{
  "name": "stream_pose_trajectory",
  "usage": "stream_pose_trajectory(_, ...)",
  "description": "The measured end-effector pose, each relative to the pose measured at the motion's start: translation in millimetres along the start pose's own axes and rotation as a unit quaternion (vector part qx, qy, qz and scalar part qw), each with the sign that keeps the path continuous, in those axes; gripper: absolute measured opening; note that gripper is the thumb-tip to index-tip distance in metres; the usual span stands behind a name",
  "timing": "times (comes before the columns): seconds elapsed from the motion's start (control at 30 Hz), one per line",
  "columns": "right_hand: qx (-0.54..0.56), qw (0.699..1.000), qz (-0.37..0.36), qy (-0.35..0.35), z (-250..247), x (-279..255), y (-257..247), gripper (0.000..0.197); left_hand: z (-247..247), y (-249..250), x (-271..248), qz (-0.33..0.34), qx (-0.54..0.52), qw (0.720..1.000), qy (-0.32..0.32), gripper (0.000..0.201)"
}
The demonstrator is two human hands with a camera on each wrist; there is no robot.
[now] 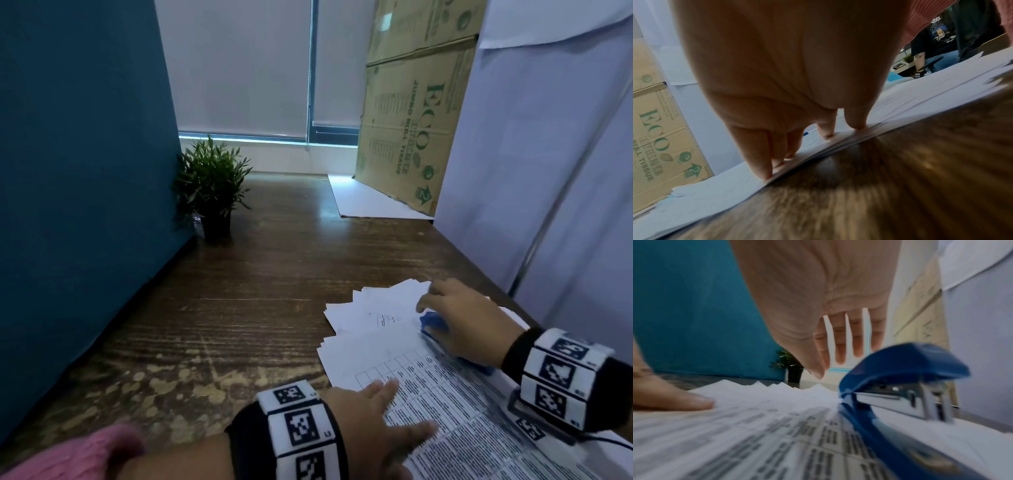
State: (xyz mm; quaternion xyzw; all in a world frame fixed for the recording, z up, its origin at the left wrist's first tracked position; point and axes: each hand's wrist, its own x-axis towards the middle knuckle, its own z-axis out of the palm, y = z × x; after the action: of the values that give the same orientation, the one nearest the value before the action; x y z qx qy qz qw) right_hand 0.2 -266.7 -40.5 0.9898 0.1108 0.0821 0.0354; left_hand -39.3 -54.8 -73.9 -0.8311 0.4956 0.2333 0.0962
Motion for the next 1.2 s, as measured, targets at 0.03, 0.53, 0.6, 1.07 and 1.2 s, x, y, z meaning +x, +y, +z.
stream_pose_trajectory(0.03, 0.016, 0.999, -0.034, -0.001, -1.9, -2.9, -4.0, 0.025, -0.5, -0.4, -0.1, 0.004, -0.001, 1.000, 0.031, 0.062)
stream_pose_trajectory(0.53, 0.220, 0.970, 0.019, -0.097, 9.6, 17.9, -31.4, 0.015, -6.8, 4.5, -4.2, -0.005, 0.019, 0.999, 0.032, 0.055)
stream_pose_trajectory(0.6, 0.247, 0.963, 0.029, -0.104, 9.4, 19.7, -31.1, 0.010, -6.8, 4.7, -5.6, -0.005, 0.020, 0.999, 0.033, 0.055)
stream_pose_trajectory(1.07, 0.248, 0.952, 0.026, -0.180, 10.6, 30.1, -28.3, 0.004, -6.2, 2.1, 13.1, -0.170, -0.244, 0.954, 0.035, 0.087)
stream_pose_trajectory(1.2, 0.241, 0.952, 0.018, -0.186, 12.5, 31.9, -25.3, 0.004, -14.9, 0.1, 11.4, -0.170, -0.281, 0.944, 0.026, 0.078)
